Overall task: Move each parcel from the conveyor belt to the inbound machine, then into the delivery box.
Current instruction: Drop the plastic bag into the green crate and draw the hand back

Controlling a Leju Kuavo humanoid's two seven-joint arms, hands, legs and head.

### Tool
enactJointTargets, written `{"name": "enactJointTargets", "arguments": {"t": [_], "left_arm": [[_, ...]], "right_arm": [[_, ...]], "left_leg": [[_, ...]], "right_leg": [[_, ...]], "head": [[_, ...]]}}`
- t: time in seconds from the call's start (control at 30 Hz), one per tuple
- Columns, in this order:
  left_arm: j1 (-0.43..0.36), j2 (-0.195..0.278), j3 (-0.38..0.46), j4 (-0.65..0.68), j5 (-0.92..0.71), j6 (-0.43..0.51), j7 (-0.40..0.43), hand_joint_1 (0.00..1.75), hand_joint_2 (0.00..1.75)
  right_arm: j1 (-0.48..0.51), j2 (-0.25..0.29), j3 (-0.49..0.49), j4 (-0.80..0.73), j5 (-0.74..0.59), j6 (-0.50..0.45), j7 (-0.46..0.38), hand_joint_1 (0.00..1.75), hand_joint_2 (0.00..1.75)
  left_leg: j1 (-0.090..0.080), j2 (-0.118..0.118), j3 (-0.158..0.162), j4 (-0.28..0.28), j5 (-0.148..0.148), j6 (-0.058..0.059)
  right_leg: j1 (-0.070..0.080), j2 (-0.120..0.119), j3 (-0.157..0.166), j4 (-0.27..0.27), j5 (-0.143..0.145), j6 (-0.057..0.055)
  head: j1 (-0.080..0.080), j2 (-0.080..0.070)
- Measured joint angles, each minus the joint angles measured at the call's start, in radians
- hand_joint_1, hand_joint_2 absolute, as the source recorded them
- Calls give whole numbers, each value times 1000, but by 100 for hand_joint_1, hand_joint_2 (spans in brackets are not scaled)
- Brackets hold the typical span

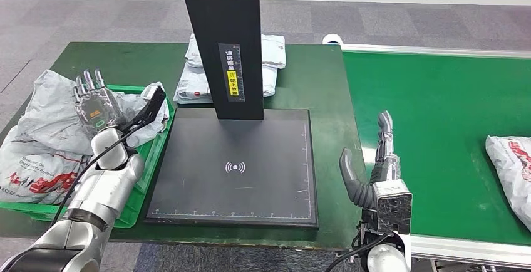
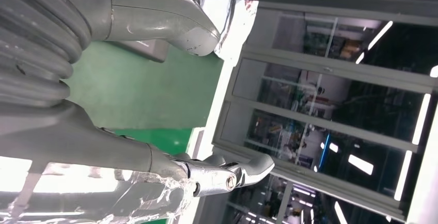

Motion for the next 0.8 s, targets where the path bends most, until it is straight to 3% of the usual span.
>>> {"name": "enactJointTargets", "arguments": {"t": [0.2,0.3,0.43,0.57,0.67,0.8], "left_arm": [[-1,-77,95,-109,344,66,-352,0,175],[2,-113,120,-158,532,38,-470,0,175],[6,-145,135,-201,743,-73,-564,0,175],[23,-167,139,-234,992,-249,-644,0,175],[41,-183,137,-254,1147,-364,-706,0,175],[73,-209,109,-277,1280,-460,-807,0,175]], "right_arm": [[13,0,-3,-1,-21,-37,-10,0,175],[22,0,-4,-1,-26,-48,-15,0,175],[43,-1,-4,-1,-42,-57,-23,0,175],[60,-2,-9,-1,-67,-44,-26,0,0],[61,-5,-12,0,-73,-30,-22,0,0],[36,-15,-16,21,-74,-11,-4,0,175]], "left_leg": [[0,-1,0,0,0,0],[0,-1,0,0,0,0],[0,-1,0,0,0,0],[0,0,0,0,0,0],[0,0,0,0,0,0],[-1,0,0,0,0,0]], "right_leg": [[0,0,0,0,0,0],[-1,0,0,0,0,0],[0,0,0,0,0,0],[0,0,0,0,0,0],[0,0,0,0,0,0],[-1,0,0,0,0,0]], "head": [[0,0],[0,0],[0,0],[0,0],[0,0],[0,0]]}}
